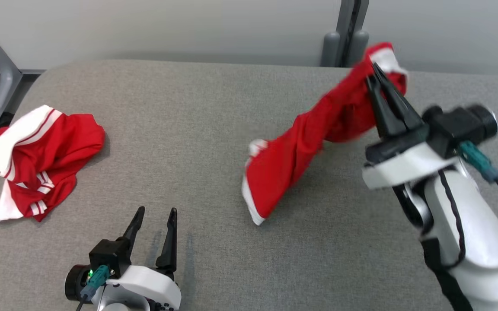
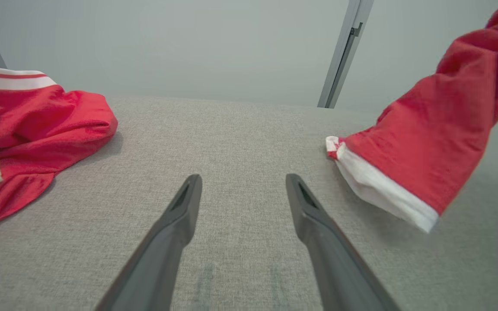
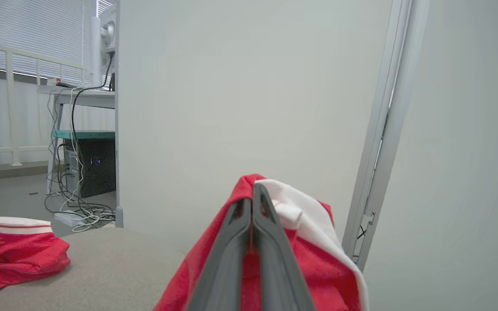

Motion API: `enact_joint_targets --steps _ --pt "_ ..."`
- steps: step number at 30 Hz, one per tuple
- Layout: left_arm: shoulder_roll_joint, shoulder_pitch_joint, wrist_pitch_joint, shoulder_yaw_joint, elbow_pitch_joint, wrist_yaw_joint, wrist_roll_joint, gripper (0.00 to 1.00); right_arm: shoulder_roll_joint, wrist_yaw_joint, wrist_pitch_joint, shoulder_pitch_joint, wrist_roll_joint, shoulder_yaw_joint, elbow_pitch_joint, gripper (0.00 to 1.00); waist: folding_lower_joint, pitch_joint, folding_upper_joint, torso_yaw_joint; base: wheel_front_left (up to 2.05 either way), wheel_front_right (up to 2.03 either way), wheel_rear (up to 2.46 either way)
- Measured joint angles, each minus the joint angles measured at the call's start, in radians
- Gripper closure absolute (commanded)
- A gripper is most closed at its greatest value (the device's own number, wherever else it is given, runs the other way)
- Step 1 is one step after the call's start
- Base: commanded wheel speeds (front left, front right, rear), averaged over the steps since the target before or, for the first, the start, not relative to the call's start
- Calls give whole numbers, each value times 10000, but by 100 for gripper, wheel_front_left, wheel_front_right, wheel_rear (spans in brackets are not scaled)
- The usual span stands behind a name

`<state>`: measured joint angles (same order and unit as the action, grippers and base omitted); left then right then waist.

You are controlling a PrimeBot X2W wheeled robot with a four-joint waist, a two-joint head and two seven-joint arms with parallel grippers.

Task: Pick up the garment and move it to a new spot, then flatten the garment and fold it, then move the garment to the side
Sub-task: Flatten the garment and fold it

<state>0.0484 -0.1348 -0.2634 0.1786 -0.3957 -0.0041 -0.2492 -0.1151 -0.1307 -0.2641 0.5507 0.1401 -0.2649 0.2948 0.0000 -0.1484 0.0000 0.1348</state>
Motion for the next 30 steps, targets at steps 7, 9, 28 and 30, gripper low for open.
enact_joint_targets --steps 7,9,28,30 --pt "-2 152 0 359 -73 10 -165 0 268 0 0 2516 566 -1425 -12 100 0 446 0 385 0 0 0" --pt "2 263 0 437 -98 19 -270 0 408 -2 -2 2787 784 -1540 -151 100 0 505 0 519 0 0 0" --pt "2 228 0 591 -155 69 -395 0 497 -2 31 1664 2167 -3104 4048 0 0 138 0 408 0 0 0" --pt "0 228 0 554 -157 67 -368 0 424 0 25 1345 2134 -2924 3854 0 0 179 0 296 0 0 0"
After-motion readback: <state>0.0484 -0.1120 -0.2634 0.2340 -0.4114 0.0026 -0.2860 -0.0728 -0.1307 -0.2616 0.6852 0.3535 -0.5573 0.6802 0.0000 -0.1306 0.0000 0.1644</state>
